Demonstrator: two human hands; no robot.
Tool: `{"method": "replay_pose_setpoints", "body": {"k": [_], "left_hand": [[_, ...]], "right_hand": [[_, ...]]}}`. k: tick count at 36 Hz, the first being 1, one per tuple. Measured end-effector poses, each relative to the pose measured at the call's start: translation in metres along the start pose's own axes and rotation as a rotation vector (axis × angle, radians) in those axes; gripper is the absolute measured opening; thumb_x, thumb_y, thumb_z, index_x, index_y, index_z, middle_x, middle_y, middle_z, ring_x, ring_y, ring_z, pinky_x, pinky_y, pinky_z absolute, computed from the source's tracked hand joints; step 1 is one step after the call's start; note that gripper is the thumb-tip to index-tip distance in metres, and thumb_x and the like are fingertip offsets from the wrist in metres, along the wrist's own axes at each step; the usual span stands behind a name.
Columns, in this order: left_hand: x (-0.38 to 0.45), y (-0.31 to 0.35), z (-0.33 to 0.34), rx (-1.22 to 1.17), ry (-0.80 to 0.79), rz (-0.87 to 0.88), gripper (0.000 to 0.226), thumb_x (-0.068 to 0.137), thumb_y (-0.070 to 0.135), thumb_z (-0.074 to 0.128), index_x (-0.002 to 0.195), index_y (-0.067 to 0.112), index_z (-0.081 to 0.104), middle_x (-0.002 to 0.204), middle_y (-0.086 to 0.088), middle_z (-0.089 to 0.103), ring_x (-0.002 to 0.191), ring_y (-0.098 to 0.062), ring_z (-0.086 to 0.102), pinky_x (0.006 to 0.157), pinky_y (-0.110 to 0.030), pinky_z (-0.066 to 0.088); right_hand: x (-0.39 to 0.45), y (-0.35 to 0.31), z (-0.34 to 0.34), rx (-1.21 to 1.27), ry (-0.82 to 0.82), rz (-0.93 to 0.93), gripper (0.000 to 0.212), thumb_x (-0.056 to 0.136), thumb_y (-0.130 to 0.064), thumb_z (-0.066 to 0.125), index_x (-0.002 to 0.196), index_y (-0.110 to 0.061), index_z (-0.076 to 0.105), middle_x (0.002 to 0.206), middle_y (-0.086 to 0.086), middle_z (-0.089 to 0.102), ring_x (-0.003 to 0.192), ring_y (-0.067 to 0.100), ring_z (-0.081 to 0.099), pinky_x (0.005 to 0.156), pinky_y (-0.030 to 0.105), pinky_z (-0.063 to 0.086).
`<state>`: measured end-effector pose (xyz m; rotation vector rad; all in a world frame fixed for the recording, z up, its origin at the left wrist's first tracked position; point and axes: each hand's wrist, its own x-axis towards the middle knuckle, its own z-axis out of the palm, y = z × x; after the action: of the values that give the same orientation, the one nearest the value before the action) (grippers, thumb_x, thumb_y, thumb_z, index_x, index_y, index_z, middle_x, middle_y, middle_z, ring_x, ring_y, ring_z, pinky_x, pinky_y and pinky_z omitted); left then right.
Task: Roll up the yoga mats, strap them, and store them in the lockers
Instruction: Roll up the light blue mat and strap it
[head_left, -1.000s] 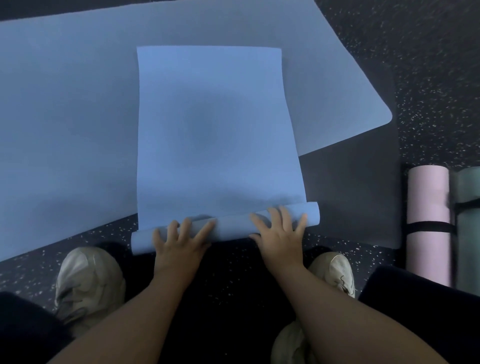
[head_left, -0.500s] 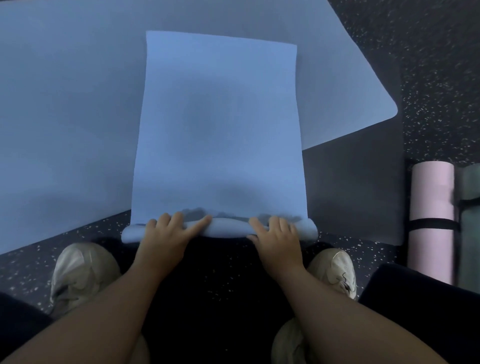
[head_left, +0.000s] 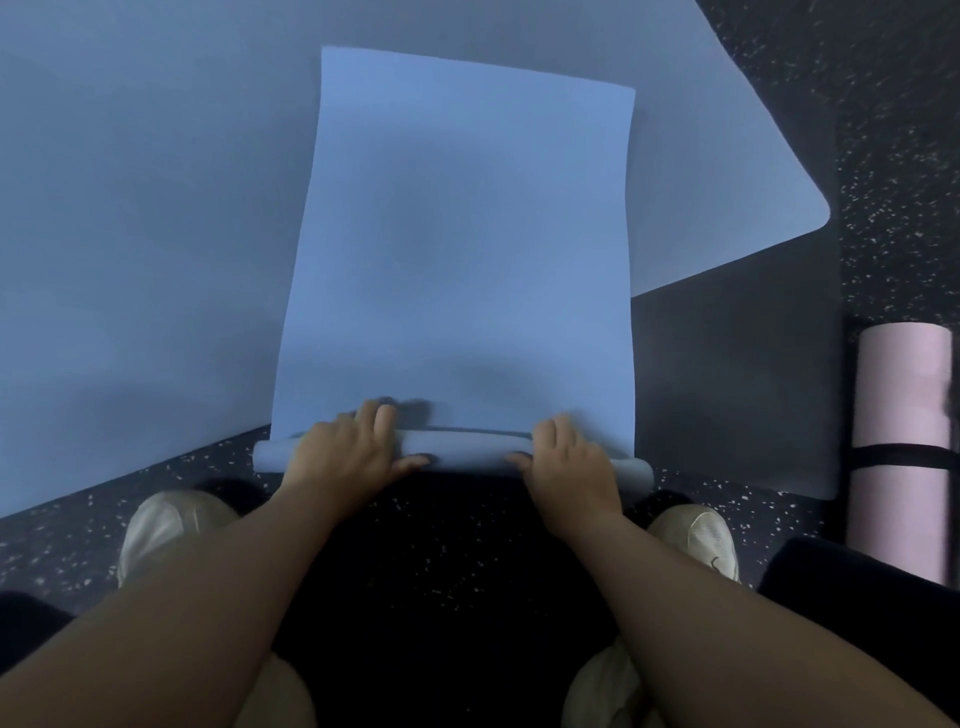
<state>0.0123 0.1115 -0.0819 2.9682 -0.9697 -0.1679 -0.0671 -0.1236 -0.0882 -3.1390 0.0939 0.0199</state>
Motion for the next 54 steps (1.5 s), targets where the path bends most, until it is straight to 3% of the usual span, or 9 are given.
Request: {"method": "replay_pose_setpoints", "body": {"k": [6, 11, 16, 23, 28, 35, 40, 44, 54], "left_hand": [[0.003, 0.004, 0.010, 0.069, 0.152, -0.074, 0.068, 0.097, 0.063, 0.014, 0.077, 0.007, 0.047, 0.078, -0.015, 0.047, 0.071, -0.029, 0.043, 0.066, -0.042, 0.029], [-0.002, 0.007, 0.015, -0.051, 0.356, 0.140, 0.027, 0.092, 0.035, 0.044, 0.094, 0.008, 0.046, 0.092, -0.013, 0.045, 0.075, -0.029, 0.043, 0.069, -0.040, 0.029], [-0.004, 0.013, 0.012, -0.070, 0.366, 0.242, 0.017, 0.085, 0.018, 0.051, 0.096, 0.006, 0.049, 0.093, -0.015, 0.054, 0.080, -0.032, 0.050, 0.071, -0.040, 0.035], [-0.018, 0.031, 0.015, -0.215, 0.366, 0.090, 0.023, 0.085, 0.011, 0.057, 0.107, 0.004, 0.052, 0.104, -0.015, 0.064, 0.104, -0.031, 0.049, 0.091, -0.041, 0.036], [-0.011, 0.027, 0.014, -0.397, 0.334, 0.052, 0.019, 0.084, 0.008, 0.058, 0.102, 0.004, 0.057, 0.100, -0.014, 0.063, 0.098, -0.028, 0.050, 0.093, -0.040, 0.038], [0.024, 0.002, 0.003, -0.461, 0.141, 0.010, 0.023, 0.079, 0.014, 0.060, 0.099, 0.008, 0.071, 0.091, -0.007, 0.069, 0.082, -0.028, 0.061, 0.077, -0.034, 0.044], [0.036, 0.002, -0.004, -0.502, 0.095, -0.041, 0.027, 0.080, 0.026, 0.055, 0.089, 0.008, 0.074, 0.084, -0.011, 0.065, 0.082, -0.020, 0.040, 0.069, -0.042, 0.053], [0.041, 0.001, -0.012, -0.522, 0.019, -0.078, 0.026, 0.076, 0.020, 0.062, 0.093, 0.005, 0.075, 0.088, -0.016, 0.062, 0.084, -0.035, 0.055, 0.077, -0.042, 0.050], [0.063, -0.011, -0.022, -0.483, -0.173, -0.021, 0.029, 0.098, 0.021, 0.053, 0.122, 0.010, 0.063, 0.116, -0.015, 0.057, 0.113, -0.034, 0.047, 0.102, -0.035, 0.030]], "right_hand": [[0.008, -0.002, 0.001, -0.076, 0.082, 0.022, 0.042, 0.089, -0.046, 0.037, 0.073, -0.010, 0.050, 0.071, 0.010, 0.050, 0.063, 0.025, 0.047, 0.060, 0.038, 0.019], [0.014, -0.001, -0.004, -0.037, -0.021, 0.049, 0.045, 0.087, -0.047, 0.034, 0.074, -0.009, 0.055, 0.071, 0.008, 0.053, 0.061, 0.025, 0.050, 0.055, 0.033, 0.037], [0.021, -0.006, -0.010, -0.078, -0.131, 0.090, 0.047, 0.085, -0.047, 0.034, 0.073, -0.008, 0.058, 0.073, 0.010, 0.053, 0.064, 0.026, 0.050, 0.062, 0.038, 0.018], [0.024, -0.006, -0.021, -0.044, -0.393, 0.061, 0.048, 0.103, -0.049, 0.024, 0.122, -0.010, 0.043, 0.121, 0.008, 0.043, 0.110, 0.027, 0.039, 0.091, 0.037, 0.027], [0.023, -0.006, -0.011, -0.119, -0.114, 0.121, 0.045, 0.088, -0.048, 0.040, 0.076, -0.009, 0.059, 0.074, 0.007, 0.054, 0.067, 0.026, 0.051, 0.065, 0.035, 0.023], [0.040, -0.013, -0.019, -0.082, 0.151, 0.157, 0.029, 0.087, -0.033, 0.043, 0.070, -0.013, 0.057, 0.071, 0.003, 0.052, 0.071, 0.022, 0.043, 0.066, 0.035, 0.026], [0.023, -0.023, -0.013, 0.101, 0.255, 0.080, 0.022, 0.086, -0.029, 0.050, 0.086, -0.011, 0.064, 0.091, 0.006, 0.061, 0.085, 0.023, 0.044, 0.075, 0.037, 0.033], [0.005, -0.024, -0.013, 0.190, 0.203, 0.070, 0.035, 0.089, -0.024, 0.044, 0.111, -0.011, 0.067, 0.116, 0.009, 0.063, 0.108, 0.024, 0.048, 0.094, 0.045, 0.037], [0.012, -0.023, -0.021, 0.263, -0.265, 0.175, 0.076, 0.089, -0.055, 0.038, 0.151, -0.020, 0.012, 0.160, 0.009, 0.017, 0.147, 0.022, 0.000, 0.114, 0.046, -0.013]]}}
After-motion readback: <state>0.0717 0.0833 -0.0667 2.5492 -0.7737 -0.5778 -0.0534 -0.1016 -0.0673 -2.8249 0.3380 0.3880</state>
